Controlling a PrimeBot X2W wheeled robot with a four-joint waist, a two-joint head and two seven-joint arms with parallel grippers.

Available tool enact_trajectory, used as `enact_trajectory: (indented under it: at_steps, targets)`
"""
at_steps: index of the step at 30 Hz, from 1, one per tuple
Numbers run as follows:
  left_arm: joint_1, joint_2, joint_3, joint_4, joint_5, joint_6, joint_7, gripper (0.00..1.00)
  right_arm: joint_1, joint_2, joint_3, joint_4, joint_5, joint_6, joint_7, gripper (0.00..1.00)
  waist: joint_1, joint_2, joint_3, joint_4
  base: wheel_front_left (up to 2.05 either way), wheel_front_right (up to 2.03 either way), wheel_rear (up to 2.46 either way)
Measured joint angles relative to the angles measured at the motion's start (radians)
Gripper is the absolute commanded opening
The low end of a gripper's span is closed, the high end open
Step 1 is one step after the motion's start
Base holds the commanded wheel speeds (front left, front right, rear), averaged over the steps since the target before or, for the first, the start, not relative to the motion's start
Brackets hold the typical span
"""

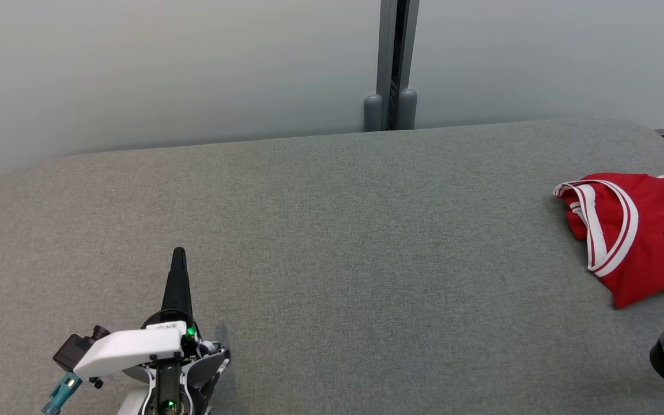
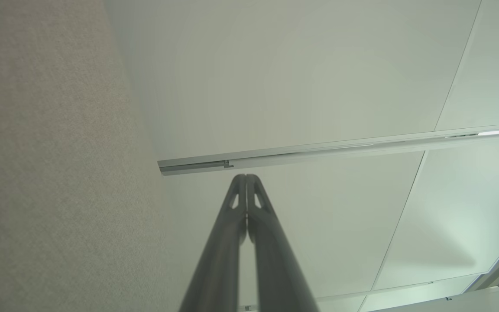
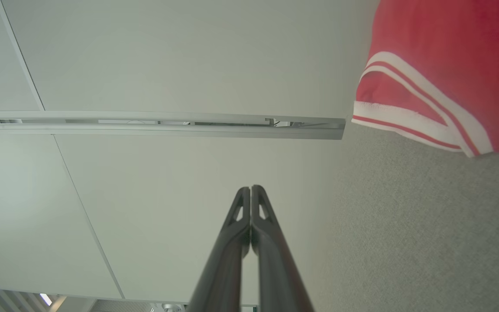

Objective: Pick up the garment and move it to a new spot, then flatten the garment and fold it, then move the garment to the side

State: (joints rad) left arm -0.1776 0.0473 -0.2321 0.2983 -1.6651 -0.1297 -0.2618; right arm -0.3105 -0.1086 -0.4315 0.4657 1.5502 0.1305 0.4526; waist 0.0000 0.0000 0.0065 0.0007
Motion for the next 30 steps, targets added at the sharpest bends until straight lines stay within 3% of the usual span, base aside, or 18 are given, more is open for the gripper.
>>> enact_trajectory:
  at_steps: [30]
  targets:
    - [0.0, 0.0, 0.0, 0.0, 0.0, 0.0, 0.0, 0.0, 0.0, -0.001, 0.004, 0.0, 0.005, 0.0, -0.001, 0.0, 0.0, 0.0, 0.0, 0.0, 0.0, 0.0, 0.0]
